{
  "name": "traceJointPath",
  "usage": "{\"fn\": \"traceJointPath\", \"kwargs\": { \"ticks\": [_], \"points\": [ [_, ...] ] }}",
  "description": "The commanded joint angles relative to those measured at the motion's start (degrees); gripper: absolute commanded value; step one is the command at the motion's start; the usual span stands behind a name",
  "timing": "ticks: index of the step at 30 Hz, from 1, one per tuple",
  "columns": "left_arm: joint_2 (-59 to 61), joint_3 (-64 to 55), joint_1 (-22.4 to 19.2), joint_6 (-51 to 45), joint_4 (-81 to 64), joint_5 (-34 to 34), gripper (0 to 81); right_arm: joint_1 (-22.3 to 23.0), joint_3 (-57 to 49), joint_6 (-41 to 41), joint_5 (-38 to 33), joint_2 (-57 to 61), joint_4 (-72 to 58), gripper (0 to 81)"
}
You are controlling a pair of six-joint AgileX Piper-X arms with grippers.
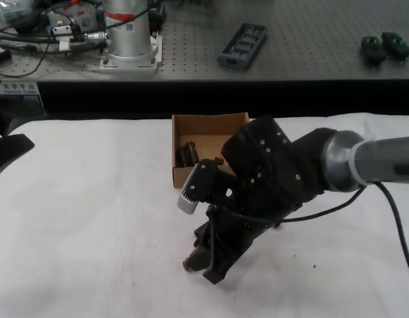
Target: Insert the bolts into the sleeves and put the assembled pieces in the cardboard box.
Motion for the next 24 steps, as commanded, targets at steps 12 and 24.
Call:
{"fn": "traceJointPath", "kwargs": {
  "ticks": [12, 24],
  "points": [
    [-3.1, -0.5, 0.2, 2.9, -1.2, 0.6, 40.1, 0.1, -1.7, -0.2, 0.0, 1.5, 1.5, 23.2],
    [-3.0, -0.5, 0.2, 2.9, -1.2, 1.9, 40.1, -0.9, -1.7, -9.9, 10.2, 1.5, 8.2, 18.8]
  ]
}}
